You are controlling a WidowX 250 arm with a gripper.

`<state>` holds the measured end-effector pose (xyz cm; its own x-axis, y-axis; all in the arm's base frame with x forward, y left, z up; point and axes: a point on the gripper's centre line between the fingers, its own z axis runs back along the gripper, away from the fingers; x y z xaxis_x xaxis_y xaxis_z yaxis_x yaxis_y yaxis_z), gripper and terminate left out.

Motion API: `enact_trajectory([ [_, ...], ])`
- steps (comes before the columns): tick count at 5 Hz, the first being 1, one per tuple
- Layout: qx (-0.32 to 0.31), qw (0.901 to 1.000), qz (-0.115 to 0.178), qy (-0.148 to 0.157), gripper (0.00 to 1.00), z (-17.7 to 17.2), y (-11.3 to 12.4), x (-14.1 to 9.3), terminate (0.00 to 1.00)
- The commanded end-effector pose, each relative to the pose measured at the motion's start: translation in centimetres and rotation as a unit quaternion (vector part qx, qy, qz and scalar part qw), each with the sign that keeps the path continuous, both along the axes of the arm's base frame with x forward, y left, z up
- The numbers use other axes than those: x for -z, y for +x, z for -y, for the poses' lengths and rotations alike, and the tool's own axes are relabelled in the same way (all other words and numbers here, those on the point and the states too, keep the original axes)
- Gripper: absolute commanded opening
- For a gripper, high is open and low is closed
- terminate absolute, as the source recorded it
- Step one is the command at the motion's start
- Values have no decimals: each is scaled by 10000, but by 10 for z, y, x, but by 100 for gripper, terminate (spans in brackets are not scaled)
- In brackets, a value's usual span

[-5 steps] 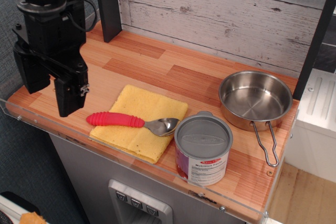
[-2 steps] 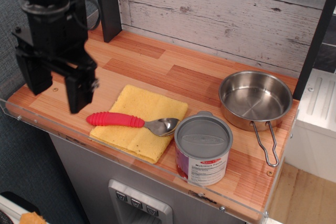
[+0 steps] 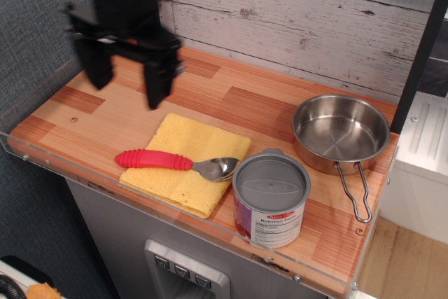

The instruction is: Move pot to the left of the yellow cloth

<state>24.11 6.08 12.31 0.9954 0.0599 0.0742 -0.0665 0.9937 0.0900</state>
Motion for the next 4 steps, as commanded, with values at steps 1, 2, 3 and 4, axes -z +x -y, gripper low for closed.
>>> enact_trajectory([
  [1, -44, 9975, 690, -128, 100, 43, 56, 6, 0],
  [2, 113, 9975, 655, -252, 100, 69, 74, 18, 0],
  [3, 183, 9975, 613, -299, 100, 90, 89, 33, 0],
  [4, 249, 9984, 466, -191, 100, 99, 102, 51, 0],
])
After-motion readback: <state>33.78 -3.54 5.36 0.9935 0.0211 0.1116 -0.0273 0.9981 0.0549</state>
